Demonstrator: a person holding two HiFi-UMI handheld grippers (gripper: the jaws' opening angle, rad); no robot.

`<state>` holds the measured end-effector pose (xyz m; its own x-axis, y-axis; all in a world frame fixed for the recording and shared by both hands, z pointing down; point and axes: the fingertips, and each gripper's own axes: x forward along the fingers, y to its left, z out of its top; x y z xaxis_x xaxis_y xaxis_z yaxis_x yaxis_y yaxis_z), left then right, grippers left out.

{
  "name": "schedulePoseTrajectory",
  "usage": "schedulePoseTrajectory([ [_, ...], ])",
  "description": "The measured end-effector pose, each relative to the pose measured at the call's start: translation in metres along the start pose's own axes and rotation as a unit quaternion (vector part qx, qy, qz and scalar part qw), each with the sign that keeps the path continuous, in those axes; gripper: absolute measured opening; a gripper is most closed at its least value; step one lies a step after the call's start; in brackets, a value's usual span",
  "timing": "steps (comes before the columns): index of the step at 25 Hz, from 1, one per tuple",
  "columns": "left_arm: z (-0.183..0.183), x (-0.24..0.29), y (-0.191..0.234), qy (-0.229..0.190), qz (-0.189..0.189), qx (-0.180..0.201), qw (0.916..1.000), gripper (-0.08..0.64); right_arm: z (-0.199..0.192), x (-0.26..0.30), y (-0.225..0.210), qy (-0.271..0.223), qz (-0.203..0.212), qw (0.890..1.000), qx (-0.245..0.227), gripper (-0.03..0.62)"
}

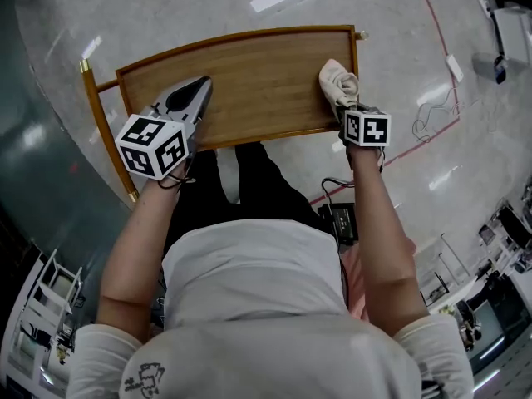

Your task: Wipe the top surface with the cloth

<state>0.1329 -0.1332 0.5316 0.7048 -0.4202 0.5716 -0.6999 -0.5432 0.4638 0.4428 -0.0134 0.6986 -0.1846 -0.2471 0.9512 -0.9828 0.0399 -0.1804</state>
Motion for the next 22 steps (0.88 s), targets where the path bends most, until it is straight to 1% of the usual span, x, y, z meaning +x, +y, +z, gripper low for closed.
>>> schedulePoseTrajectory([
  [4, 0.0, -0.016, 0.004, -0.01, 0.012, -0.005, 0.9999, 0.008, 0.022, 0.002, 0.002, -0.004, -0.011, 1.0, 0.008, 0.074],
  [8, 0.0, -0.031, 0.008, -0.021, 0.021, -0.013, 0.9995, 0.008, 0.04, 0.001, -0.003, -0.009, -0.013, 1.0, 0.02, 0.074],
  [15, -0.007, -0.057, 0.02, -0.035, 0.039, -0.027, 0.9983, 0.008, 0.039, -0.002, -0.002, -0.009, -0.026, 1.0, 0.006, 0.073],
  [19, -0.011, -0.067, 0.033, -0.042, 0.046, -0.034, 0.9975, 0.008, 0.041, 0.005, 0.015, -0.005, -0.015, 1.0, -0.001, 0.073],
  [22, -0.011, -0.073, 0.045, -0.044, 0.047, -0.036, 0.9973, 0.008, 0.046, 0.015, 0.038, -0.001, -0.005, 1.0, -0.01, 0.072],
])
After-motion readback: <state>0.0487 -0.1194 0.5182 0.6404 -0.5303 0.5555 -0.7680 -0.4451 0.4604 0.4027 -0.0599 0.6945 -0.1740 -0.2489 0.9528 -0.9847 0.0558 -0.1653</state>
